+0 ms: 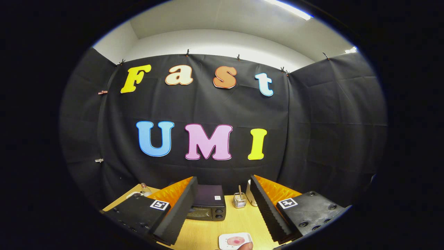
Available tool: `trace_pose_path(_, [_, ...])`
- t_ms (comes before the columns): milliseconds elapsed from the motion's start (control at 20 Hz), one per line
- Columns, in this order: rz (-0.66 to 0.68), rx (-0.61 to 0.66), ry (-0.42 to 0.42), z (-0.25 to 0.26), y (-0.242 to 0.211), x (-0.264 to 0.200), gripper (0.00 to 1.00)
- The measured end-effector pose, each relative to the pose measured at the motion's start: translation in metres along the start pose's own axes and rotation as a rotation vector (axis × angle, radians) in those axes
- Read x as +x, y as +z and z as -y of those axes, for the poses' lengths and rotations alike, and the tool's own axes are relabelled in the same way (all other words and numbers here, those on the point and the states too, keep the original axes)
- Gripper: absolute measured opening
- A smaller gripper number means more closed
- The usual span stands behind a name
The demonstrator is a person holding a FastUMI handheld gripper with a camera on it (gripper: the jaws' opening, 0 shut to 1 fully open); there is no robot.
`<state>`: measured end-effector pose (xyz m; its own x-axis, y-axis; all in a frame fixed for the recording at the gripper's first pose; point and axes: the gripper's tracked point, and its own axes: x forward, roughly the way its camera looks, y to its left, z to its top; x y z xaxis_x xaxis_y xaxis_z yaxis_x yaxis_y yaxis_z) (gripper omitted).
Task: Open the toaster oven, put the food inside, and close the toaster oven door.
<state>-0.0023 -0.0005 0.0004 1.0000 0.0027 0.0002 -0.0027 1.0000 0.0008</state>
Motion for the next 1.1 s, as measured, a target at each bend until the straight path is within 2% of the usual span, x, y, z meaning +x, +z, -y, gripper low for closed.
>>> trace_pose_path(300, [-0.006, 0.021, 0.014, -0.015, -0.012, 0.01, 0.97])
trace_pose_path(550, [-0.059, 0.078, 0.07, -0.058, -0.051, 0.042, 0.97])
trace_pose_path(750, [-0.164, 0.143, 0.113, -0.094, -0.108, 0.076, 0.98])
trace_pose_path(1100, [-0.337, 0.036, 0.122, -0.143, -0.219, 0.146, 0.99])
